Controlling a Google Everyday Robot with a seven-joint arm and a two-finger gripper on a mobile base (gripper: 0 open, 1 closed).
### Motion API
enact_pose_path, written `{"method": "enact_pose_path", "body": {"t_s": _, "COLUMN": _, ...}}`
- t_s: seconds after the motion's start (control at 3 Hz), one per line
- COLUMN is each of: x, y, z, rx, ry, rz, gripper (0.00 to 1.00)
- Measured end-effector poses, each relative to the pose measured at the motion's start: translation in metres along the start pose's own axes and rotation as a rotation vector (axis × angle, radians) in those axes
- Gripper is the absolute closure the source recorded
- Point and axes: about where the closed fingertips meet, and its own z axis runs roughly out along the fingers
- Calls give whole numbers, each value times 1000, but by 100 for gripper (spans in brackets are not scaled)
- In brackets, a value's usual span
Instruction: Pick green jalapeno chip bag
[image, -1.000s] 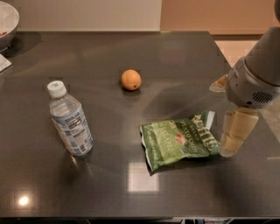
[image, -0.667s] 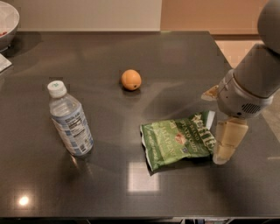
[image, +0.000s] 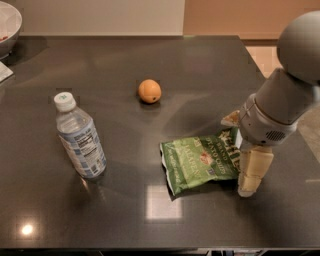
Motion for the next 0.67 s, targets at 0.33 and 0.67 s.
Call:
{"method": "enact_pose_path", "body": {"t_s": 0.33, "x": -2, "y": 2, "z": 4, "rx": -13, "ry": -1, "rz": -23, "gripper": 17}}
{"method": "enact_pose_path", "body": {"t_s": 0.67, "x": -5, "y": 2, "z": 1, "rx": -11, "ry": -3, "rz": -42, "gripper": 41}}
